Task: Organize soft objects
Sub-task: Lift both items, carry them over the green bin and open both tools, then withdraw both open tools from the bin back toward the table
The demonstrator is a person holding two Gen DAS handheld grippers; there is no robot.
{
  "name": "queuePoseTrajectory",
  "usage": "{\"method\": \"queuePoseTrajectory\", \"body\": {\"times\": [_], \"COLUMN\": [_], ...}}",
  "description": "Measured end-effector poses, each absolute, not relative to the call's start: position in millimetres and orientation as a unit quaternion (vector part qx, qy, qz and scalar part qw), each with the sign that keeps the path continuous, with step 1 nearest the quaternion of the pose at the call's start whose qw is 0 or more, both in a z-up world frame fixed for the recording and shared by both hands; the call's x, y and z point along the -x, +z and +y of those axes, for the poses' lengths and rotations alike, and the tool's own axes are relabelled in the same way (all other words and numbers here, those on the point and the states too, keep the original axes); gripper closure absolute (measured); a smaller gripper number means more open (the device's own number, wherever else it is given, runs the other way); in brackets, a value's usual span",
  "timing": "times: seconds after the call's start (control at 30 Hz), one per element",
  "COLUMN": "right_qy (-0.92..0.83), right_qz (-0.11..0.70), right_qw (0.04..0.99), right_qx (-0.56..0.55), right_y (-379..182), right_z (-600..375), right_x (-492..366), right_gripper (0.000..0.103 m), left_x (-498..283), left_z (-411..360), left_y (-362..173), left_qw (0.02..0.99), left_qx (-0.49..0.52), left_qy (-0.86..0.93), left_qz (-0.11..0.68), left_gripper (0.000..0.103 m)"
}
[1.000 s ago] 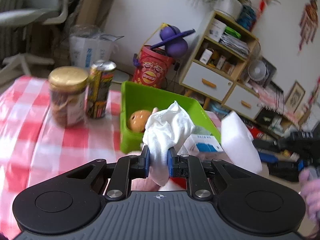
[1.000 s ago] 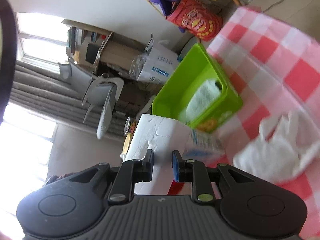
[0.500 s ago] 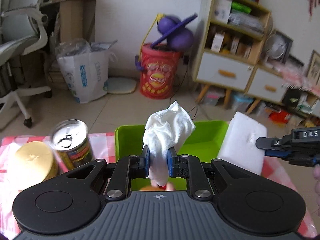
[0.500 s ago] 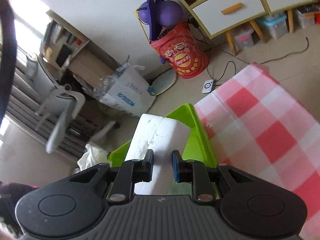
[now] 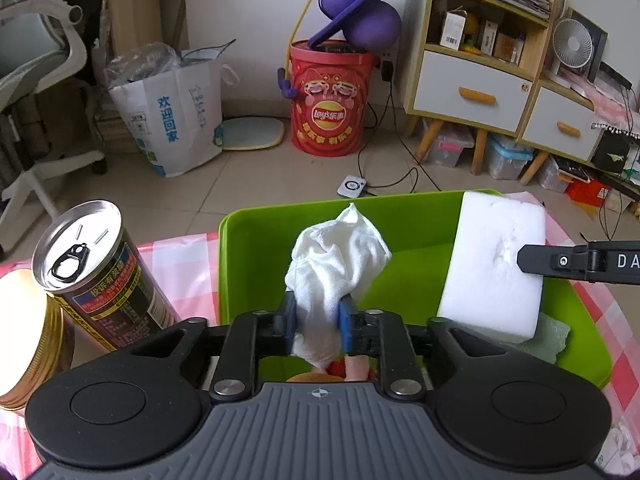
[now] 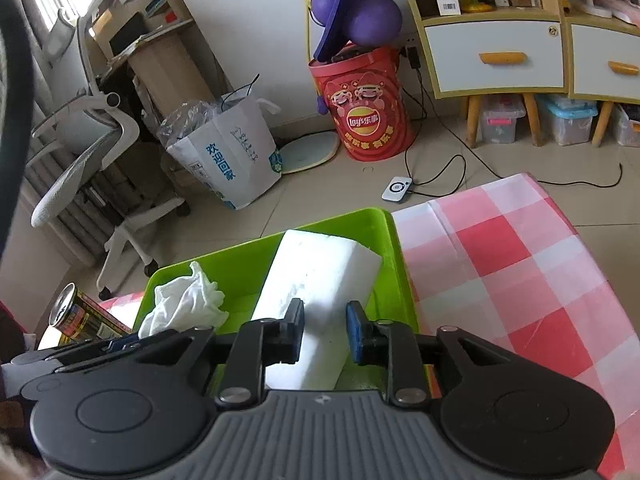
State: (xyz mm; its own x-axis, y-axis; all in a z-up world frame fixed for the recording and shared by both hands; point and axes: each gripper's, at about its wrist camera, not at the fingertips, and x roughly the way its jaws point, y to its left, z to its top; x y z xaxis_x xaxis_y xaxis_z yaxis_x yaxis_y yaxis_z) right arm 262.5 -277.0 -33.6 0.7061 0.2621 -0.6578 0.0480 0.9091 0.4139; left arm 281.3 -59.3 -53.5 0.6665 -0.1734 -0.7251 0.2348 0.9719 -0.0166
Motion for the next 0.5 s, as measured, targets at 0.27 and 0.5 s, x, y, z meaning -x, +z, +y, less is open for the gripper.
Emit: {"method": "queuePoseTrajectory", "body": {"times": [0.27, 0.5], "right_qy": [0.047, 0.042], "right_qz": [0.376, 0.347], "right_qw": [0.901, 0.913], "right_qx": [-0.209, -0.212], "right_y": [-14.7, 28.7], "right_z": [-287.1, -298.1], "right_x": [-244.1, -196.1], "right_gripper": [0.071, 0.059], "left_x": [-259.1, -215.2], "left_z": [-53.1, -46.5], "left_y": [-32.8, -2.3], "left_qw": [0.921, 0.926], "left_qx": [-0.01, 0.006], "left_qy": [-0.11, -0.117], "left_qz": [0.374, 0.359], "left_gripper": [0.034, 0.017]}}
